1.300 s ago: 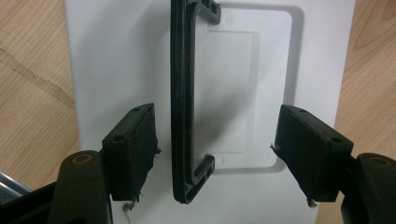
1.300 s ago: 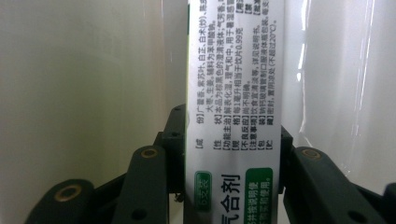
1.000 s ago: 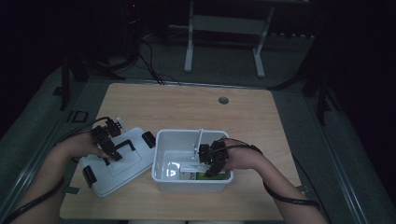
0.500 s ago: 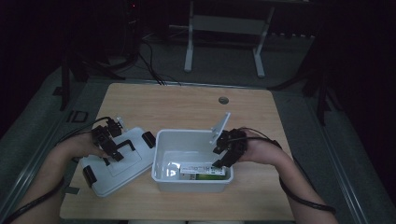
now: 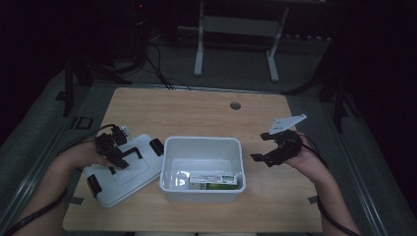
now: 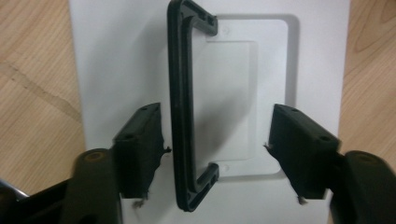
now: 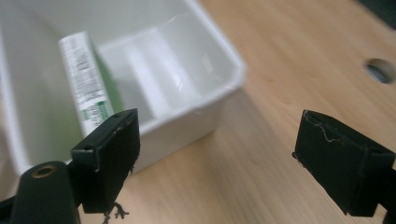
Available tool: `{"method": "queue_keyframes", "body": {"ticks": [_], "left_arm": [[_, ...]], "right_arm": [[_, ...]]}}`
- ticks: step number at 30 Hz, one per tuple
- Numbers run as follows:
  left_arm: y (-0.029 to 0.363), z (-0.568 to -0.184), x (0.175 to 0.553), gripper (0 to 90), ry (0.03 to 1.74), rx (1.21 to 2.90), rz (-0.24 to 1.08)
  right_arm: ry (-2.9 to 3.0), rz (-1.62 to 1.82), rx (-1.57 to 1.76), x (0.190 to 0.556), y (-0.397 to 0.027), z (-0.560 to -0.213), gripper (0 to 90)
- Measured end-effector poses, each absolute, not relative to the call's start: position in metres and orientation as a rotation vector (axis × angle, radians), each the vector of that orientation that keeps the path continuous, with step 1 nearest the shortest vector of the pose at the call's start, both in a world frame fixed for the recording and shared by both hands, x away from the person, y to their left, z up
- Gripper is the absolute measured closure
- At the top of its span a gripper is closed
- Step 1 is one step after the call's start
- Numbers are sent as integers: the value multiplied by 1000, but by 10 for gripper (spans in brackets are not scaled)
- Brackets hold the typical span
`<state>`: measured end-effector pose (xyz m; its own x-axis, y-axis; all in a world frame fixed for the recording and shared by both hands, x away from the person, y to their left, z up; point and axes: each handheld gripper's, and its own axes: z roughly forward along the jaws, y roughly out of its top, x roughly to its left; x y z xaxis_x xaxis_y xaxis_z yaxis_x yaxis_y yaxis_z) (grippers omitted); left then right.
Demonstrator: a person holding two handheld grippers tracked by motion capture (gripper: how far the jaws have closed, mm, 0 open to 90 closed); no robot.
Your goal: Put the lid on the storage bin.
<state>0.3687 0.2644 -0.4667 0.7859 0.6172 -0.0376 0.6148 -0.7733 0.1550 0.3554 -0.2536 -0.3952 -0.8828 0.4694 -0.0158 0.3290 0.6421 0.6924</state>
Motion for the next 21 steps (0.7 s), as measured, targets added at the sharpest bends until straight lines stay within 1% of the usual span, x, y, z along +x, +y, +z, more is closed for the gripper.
{"method": "queue_keyframes", "body": {"ticks": [1, 2, 4, 6, 7, 8, 10, 12, 13, 14, 16, 17, 21], "left_arm": [[264, -466, 369, 416, 978, 2809, 25], [264, -466, 369, 416, 984, 2804, 25], [263, -467, 369, 420, 972, 2817, 36], [262, -467, 371, 437, 962, 2830, 44], [261, -468, 372, 468, 958, 2837, 54], [261, -468, 372, 468, 951, 2837, 49], [260, -470, 373, 471, 937, 2839, 52], [260, -471, 374, 508, 924, 2838, 47], [259, -472, 375, 512, 918, 2844, 54], [259, -472, 375, 554, 921, 2843, 52], [259, -473, 377, 597, 910, 2844, 60], [259, -473, 378, 642, 915, 2847, 58], [259, -474, 379, 675, 912, 2832, 34]], "right_arm": [[2618, 1074, 687, 354, -266, -404, 140], [2618, 1074, 687, 354, -266, -404, 140], [2574, 1076, 743, 353, -277, -416, 140], [2508, 1117, 801, 350, -287, -431, 140], [2476, 1162, 846, 347, -295, -445, 140], [2476, 1162, 846, 347, -295, -445, 140], [2457, 1164, 861, 342, -299, -459, 140], [2460, 1151, 887, 337, -300, -470, 140], [2456, 1144, 895, 335, -301, -475, 140], [2452, 1146, 901, 333, -301, -480, 140], [2444, 1169, 929, 328, -302, -489, 140], [2438, 1169, 939, 326, -303, -492, 140], [2427, 1170, 965, 317, -307, -503, 139]]}}
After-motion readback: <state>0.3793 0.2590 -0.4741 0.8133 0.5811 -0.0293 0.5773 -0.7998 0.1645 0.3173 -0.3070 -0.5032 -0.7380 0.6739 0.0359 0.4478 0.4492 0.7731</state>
